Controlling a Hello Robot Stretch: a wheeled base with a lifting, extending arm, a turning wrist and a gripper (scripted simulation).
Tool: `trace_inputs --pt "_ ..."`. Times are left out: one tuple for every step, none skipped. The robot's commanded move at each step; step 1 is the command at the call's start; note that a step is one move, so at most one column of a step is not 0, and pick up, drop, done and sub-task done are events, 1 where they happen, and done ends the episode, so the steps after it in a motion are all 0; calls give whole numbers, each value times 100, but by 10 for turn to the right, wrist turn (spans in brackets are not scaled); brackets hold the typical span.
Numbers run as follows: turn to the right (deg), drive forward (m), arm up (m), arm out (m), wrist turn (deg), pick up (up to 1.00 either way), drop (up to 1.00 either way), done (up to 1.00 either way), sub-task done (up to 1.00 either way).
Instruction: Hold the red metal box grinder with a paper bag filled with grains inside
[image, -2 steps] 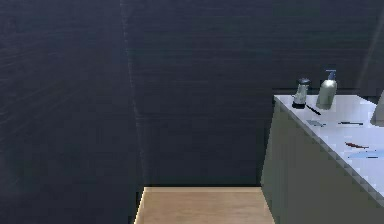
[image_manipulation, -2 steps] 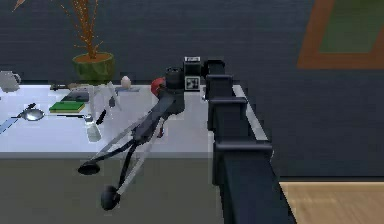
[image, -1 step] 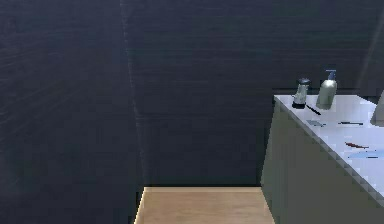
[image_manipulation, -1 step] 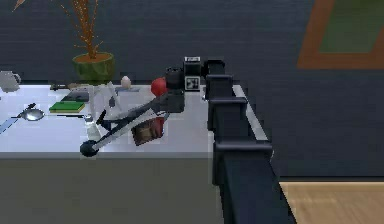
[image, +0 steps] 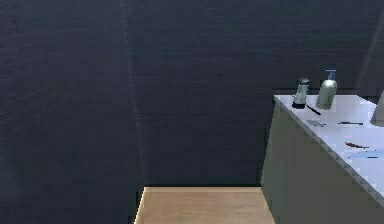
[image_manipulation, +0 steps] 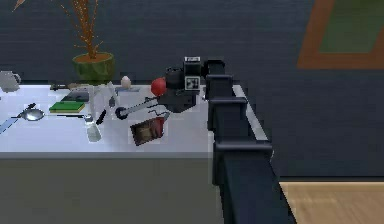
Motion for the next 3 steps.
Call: trace_inputs --pt "0 0 0 0 210 0 0 0 0" --pt "0 0 -12 0 0 0 0 0 0" --pt "0 0 0 0 0 100 0 0 0"
